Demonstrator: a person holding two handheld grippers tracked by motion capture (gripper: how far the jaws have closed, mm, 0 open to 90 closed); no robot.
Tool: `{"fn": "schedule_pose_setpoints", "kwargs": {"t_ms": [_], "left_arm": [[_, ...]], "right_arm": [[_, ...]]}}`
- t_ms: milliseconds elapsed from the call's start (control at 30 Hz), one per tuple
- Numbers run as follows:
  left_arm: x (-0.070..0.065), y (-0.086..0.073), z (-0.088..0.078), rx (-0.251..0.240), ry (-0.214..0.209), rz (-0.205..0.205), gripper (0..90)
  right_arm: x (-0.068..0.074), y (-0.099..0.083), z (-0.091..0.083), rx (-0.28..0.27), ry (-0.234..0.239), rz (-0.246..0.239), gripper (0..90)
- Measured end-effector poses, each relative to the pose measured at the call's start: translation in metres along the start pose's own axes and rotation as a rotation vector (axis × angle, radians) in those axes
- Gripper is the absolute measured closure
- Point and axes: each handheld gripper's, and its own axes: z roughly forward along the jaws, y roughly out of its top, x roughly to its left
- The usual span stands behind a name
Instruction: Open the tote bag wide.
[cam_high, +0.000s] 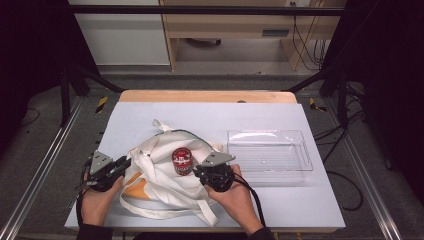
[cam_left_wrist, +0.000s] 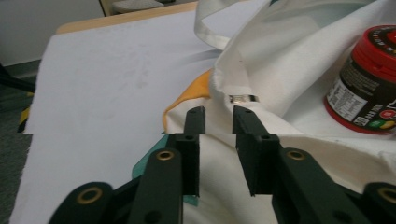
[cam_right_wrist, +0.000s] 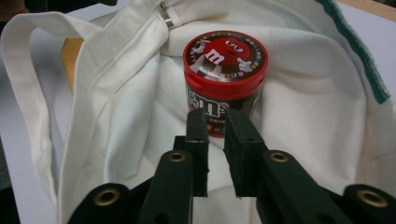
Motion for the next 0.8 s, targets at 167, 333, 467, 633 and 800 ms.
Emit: {"fn": "schedule_pose_setpoints", "kwargs": {"t_ms": [167,333,467,633,800], "left_arm": [[0.002,-0.004,-0.006,0.000,0.045,0.003,61.4],[0.006,-0.006,-0.008,-0.009,0.102,-0.013,46.5],[0.008,-0.007,-0.008,-0.013,0.112,-0.022,38.3],[0.008,-0.007,-0.007,-0.011,0.106,-0.024,31.6],[0.009,-0.008,-0.006,-0.005,0.105,-0.030,29.2]], "right_arm": [[0.001,0.003,0.005,0.001,-0.018,0.006,63.1],[0.003,0.004,0.012,0.010,-0.027,0.014,48.8],[0.005,0.007,0.017,0.027,-0.035,0.013,34.8],[0.006,0.009,0.021,0.014,-0.069,0.012,25.8],[0.008,0.012,0.025,0.020,-0.076,0.000,20.6]]}}
